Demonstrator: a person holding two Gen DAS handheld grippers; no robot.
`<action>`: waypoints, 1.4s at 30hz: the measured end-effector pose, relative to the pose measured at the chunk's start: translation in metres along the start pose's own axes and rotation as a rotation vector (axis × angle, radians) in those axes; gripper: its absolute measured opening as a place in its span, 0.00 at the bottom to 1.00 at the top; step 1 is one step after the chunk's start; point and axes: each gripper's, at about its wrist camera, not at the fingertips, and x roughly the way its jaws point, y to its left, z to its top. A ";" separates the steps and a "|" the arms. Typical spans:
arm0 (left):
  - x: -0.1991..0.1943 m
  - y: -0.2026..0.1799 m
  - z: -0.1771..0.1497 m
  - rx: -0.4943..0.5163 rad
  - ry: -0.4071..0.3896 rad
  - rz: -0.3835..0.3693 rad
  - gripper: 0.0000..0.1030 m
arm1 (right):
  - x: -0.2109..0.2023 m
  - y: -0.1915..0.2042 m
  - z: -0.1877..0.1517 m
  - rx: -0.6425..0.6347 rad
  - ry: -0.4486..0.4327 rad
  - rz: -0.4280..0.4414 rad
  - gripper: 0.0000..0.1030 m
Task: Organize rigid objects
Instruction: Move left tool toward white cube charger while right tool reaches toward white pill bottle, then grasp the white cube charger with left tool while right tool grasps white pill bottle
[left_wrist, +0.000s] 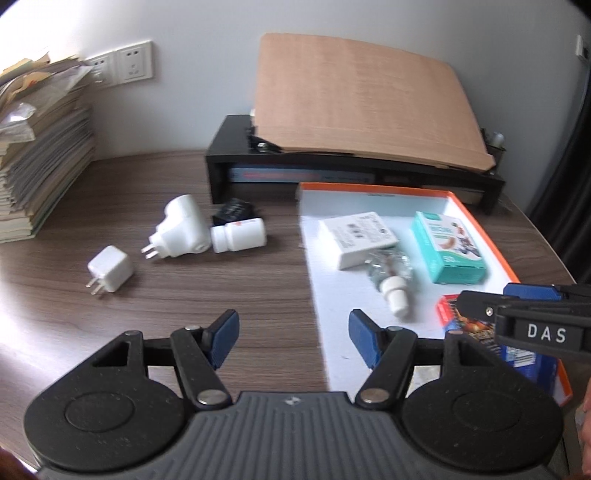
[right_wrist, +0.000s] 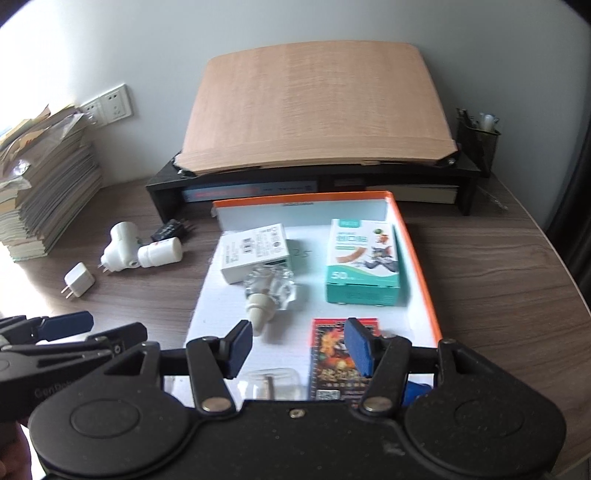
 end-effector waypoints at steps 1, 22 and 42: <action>0.000 0.005 0.001 -0.008 0.000 0.008 0.65 | 0.003 0.005 0.001 -0.007 0.004 0.007 0.66; 0.008 0.086 0.008 -0.080 0.015 0.091 0.65 | 0.044 0.088 0.015 -0.098 0.047 0.078 0.66; 0.072 0.175 0.025 0.063 0.013 0.098 0.71 | 0.090 0.133 0.025 -0.059 0.072 0.033 0.67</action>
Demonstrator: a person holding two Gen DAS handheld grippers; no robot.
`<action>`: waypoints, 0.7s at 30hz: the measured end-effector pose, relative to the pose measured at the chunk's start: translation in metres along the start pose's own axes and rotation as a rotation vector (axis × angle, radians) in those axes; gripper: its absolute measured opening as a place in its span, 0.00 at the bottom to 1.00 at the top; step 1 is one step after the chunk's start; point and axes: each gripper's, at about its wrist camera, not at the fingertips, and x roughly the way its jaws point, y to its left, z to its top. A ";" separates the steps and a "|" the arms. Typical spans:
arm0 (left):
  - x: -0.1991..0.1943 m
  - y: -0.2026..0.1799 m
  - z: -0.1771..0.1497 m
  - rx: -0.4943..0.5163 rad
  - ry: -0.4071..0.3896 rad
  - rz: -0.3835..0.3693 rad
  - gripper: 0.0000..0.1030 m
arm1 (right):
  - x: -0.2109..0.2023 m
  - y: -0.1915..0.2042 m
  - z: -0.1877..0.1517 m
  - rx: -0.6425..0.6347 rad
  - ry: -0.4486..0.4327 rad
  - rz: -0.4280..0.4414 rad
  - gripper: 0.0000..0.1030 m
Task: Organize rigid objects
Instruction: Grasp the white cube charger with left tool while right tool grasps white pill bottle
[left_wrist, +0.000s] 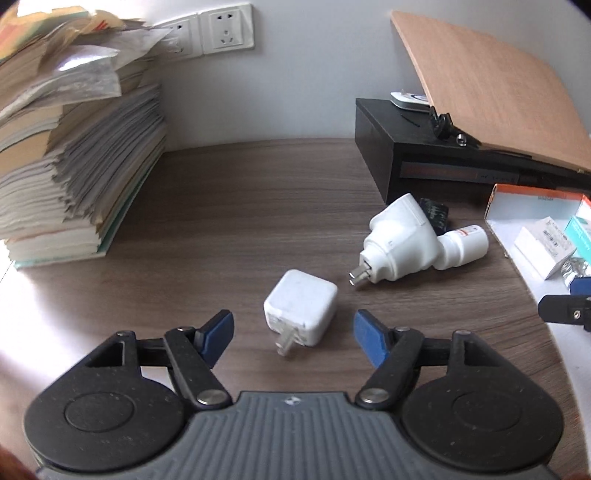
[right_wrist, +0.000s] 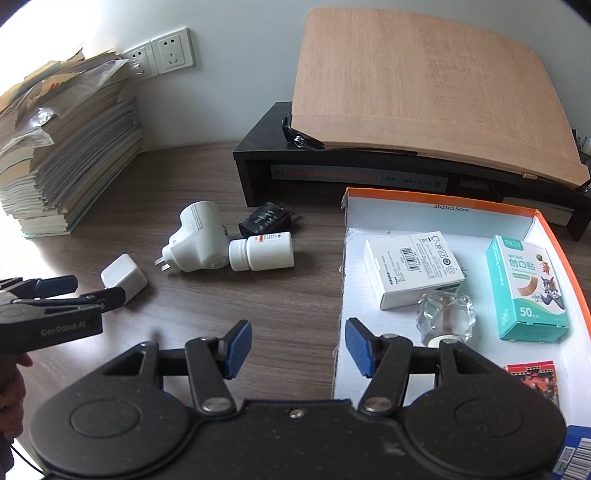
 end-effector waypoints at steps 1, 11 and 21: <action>0.004 0.002 0.001 0.012 0.000 -0.013 0.71 | 0.003 0.002 0.001 0.005 0.001 -0.005 0.67; 0.032 0.007 0.001 0.065 0.013 -0.118 0.41 | 0.032 0.015 0.017 0.015 0.002 -0.040 0.71; 0.029 0.016 -0.001 0.016 0.024 -0.140 0.41 | 0.068 0.028 0.041 -0.056 0.018 -0.044 0.78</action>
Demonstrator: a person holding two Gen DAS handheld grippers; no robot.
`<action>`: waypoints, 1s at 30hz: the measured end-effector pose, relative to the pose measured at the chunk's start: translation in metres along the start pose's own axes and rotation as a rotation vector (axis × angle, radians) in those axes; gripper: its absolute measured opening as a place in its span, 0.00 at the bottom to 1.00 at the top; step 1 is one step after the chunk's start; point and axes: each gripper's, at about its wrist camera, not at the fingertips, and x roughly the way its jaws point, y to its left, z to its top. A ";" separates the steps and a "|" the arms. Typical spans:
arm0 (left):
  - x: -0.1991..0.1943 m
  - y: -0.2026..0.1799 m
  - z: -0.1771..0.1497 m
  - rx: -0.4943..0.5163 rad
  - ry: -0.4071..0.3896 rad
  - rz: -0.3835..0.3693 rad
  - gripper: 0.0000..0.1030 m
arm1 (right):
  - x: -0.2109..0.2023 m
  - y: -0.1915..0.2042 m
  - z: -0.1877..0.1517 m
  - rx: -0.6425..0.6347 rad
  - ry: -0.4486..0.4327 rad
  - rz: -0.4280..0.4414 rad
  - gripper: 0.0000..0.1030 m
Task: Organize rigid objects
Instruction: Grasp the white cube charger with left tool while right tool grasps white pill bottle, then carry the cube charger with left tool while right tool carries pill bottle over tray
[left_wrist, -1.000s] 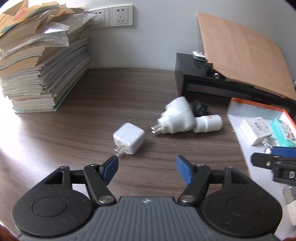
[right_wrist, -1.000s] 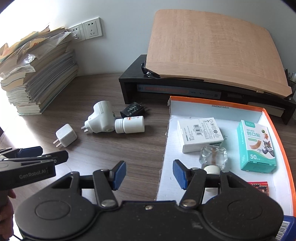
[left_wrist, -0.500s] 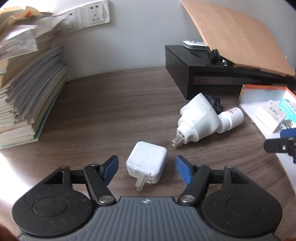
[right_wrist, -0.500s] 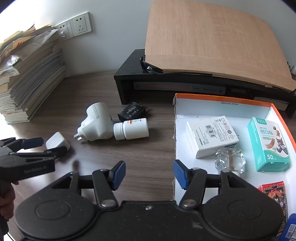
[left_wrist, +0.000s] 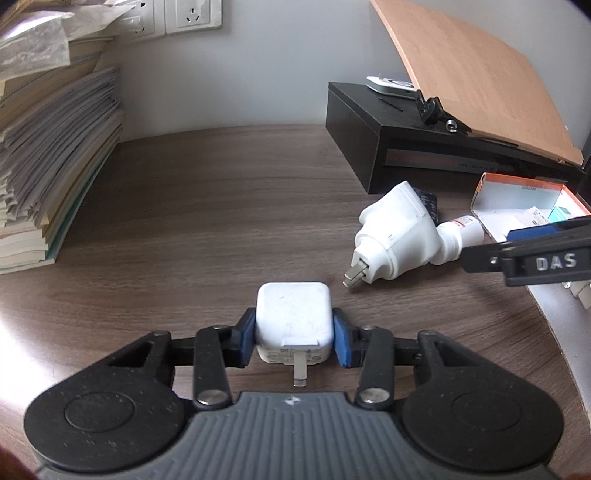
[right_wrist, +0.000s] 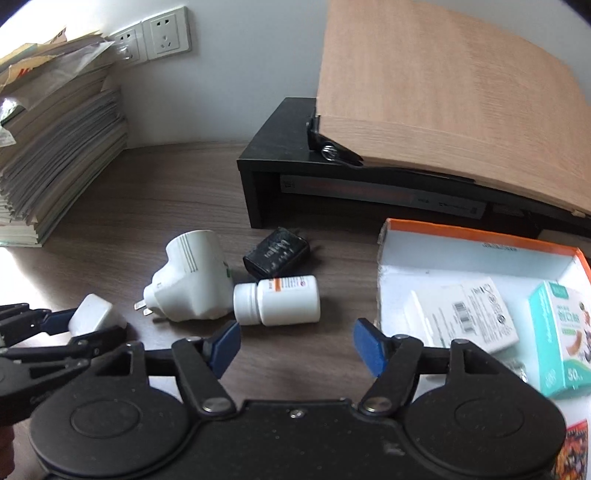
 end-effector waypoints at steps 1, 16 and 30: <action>0.000 0.000 0.000 -0.005 0.001 0.004 0.41 | 0.004 0.002 0.002 -0.006 0.005 0.001 0.78; -0.006 -0.005 0.001 -0.056 0.009 0.031 0.41 | 0.028 0.009 0.010 -0.001 0.014 0.037 0.67; -0.028 -0.056 0.009 -0.065 -0.026 0.025 0.41 | -0.037 -0.023 -0.009 -0.001 -0.037 0.041 0.67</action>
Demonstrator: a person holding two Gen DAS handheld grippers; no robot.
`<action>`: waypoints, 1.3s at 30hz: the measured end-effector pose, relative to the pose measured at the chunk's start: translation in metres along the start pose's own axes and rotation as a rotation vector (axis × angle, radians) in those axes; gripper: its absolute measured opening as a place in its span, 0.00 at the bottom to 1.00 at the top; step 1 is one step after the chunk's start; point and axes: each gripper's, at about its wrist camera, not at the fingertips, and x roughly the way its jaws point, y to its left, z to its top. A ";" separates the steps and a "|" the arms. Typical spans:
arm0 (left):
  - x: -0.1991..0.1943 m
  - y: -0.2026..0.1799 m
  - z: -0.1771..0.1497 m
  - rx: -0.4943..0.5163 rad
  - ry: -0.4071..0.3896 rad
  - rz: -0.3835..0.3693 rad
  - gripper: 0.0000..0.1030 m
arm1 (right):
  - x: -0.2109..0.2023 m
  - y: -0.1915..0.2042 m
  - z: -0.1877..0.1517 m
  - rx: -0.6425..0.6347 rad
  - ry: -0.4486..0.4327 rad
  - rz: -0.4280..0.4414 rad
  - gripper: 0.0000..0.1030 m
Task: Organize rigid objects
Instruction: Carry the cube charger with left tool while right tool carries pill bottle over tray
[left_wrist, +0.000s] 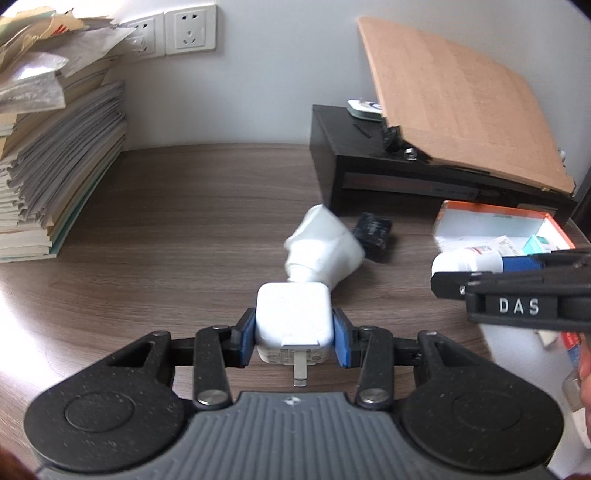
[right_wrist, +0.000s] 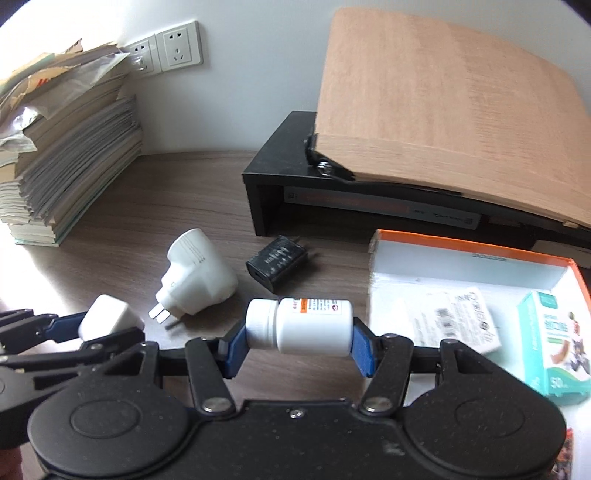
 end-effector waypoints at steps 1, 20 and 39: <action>-0.002 -0.007 0.000 0.007 -0.005 -0.004 0.41 | -0.004 -0.004 -0.002 0.002 0.000 -0.001 0.67; -0.032 -0.145 0.006 0.109 -0.067 -0.130 0.41 | -0.099 -0.127 -0.049 0.137 -0.075 -0.122 0.67; -0.049 -0.219 0.001 0.167 -0.089 -0.175 0.41 | -0.142 -0.185 -0.071 0.195 -0.124 -0.151 0.67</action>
